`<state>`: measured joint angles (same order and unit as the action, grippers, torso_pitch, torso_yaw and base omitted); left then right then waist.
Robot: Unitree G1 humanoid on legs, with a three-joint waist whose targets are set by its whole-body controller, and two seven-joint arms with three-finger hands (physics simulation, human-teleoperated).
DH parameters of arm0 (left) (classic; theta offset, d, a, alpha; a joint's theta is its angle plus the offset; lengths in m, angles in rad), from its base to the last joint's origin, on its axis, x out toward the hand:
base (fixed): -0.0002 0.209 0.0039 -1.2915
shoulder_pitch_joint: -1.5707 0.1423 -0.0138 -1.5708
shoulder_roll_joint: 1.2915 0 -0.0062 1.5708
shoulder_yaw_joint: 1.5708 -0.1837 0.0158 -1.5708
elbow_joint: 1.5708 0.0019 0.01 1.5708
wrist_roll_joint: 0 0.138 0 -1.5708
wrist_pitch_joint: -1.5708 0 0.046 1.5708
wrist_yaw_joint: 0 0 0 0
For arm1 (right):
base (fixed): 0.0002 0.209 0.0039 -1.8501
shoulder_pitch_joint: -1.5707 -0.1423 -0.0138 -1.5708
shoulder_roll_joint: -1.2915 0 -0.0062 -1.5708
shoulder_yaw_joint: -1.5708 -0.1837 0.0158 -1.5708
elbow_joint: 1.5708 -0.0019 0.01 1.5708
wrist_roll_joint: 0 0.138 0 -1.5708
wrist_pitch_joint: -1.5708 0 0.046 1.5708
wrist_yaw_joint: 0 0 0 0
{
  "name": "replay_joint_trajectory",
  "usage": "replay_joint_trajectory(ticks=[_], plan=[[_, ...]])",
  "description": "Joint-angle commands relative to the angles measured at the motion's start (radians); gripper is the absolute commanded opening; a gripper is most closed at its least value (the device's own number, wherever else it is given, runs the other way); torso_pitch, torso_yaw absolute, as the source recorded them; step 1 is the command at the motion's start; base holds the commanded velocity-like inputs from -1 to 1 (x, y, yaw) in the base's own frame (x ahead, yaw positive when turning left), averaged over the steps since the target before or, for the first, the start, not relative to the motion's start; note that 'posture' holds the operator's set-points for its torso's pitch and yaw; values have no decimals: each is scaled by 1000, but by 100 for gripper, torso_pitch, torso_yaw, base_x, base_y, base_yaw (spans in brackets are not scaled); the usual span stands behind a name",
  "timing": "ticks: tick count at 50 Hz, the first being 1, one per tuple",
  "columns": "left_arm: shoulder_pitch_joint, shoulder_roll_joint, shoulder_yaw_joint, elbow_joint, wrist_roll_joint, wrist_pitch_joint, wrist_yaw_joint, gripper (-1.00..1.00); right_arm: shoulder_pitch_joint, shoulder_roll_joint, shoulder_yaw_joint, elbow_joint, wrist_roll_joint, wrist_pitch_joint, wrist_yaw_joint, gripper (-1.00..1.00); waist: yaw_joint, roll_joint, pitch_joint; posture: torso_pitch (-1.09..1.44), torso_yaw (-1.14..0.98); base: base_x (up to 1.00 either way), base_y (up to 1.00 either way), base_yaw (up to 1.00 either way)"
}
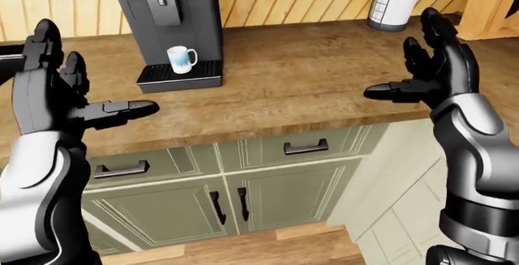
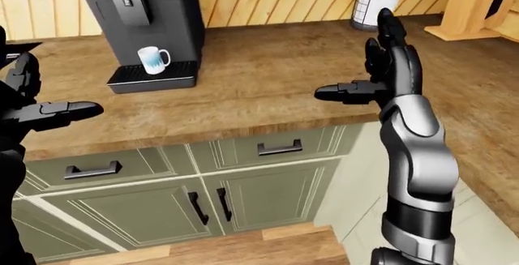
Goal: Pick the mug from under the coffee machine dispenser and place it on the counter.
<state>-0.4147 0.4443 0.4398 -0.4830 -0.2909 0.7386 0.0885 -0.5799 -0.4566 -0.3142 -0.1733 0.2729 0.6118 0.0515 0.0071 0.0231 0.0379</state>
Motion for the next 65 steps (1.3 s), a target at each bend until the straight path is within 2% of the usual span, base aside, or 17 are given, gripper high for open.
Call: replay_joint_trajectory(ticks=[1, 6, 7, 9, 14, 19, 27, 31, 40, 44, 45, 47, 53, 57, 58, 60, 65], plan=[[-26, 13, 3, -33, -4, -30, -3, 100, -32, -21, -23, -36, -3, -34, -7, 100, -4, 0, -17, 0, 0, 11, 5, 0], [-25, 15, 6, -35, -7, -28, -3, 100, -30, -21, -22, -43, -2, -31, -9, 100, 2, -94, -21, 0, 0, 10, 6, 0], [-24, 15, 6, -35, -7, -28, -3, 100, -29, -21, -22, -42, -3, -32, -8, 100, -8, -57, -18, 0, 0, 10, 6, 0], [-25, 15, 5, -35, -7, -28, -3, 100, -30, -21, -23, -38, -3, -34, -8, 100, -7, -72, -20, 0, 0, 11, 7, 0], [-26, 15, 4, -33, -7, -28, -2, 100, -31, -22, -23, -37, -4, -35, -7, 100, -9, -30, -10, 0, 0, 10, 7, 0], [-26, 15, 4, -32, -7, -29, -1, 100, -33, -24, -23, -37, -3, -33, -7, 100, -26, 65, -34, 0, 0, 10, 7, 0], [-26, 16, 5, -32, -9, -28, -1, 100, -33, -24, -23, -32, -5, -37, -6, 100, -6, -4, -15, 0, 0, 10, 7, 0], [-27, 17, 6, -32, -10, -28, -1, 100, -36, -26, -23, -29, -5, -39, -6, 100, 0, -88, -27, 0, 0, 9, 7, 0], [-27, 19, 7, -31, -13, -28, 1, 100, -38, -26, -22, -33, -4, -34, -6, 100, -10, -22, -9, 0, 0, 9, 8, 0], [-29, 21, 8, -33, -14, -24, 1, 100, -41, -28, -24, -37, 0, -27, -6, 100, -18, 78, -30, 0, 0, 9, 8, 0], [-29, 21, 8, -33, -14, -24, 1, 100, -41, -28, -24, -36, -1, -28, -7, 100, -9, 38, -23, 0, 0, 8, 8, 0], [-32, 23, 8, -33, -15, -23, 2, 100, -43, -29, -24, -38, 0, -25, -7, 100, -9, 48, -19, 0, 0, 9, 8, 0], [-34, 25, 9, -35, -17, -19, 3, 100, -46, -32, -25, -36, 2, -25, -7, 100, -4, -12, -15, 0, 0, 9, 8, 0], [-33, 25, 9, -34, -17, -20, 4, 100, -44, -32, -24, -37, 2, -25, -7, 100, 0, -95, -19, 0, 0, 9, 8, 0], [-33, 25, 9, -33, -17, -21, 4, 100, -44, -32, -24, -38, 2, -24, -8, 100, -8, -55, -19, 0, 0, 8, 8, 0], [-33, 26, 9, -34, -17, -20, 4, 100, -43, -31, -24, -39, 2, -24, -8, 100, -7, -73, -23, 0, 0, 8, 8, 0], [-32, 27, 11, -35, -18, -20, 4, 100, -41, -31, -24, -43, 2, -21, -8, 100, -9, -29, -12, 0, 0, 8, 8, 0]])
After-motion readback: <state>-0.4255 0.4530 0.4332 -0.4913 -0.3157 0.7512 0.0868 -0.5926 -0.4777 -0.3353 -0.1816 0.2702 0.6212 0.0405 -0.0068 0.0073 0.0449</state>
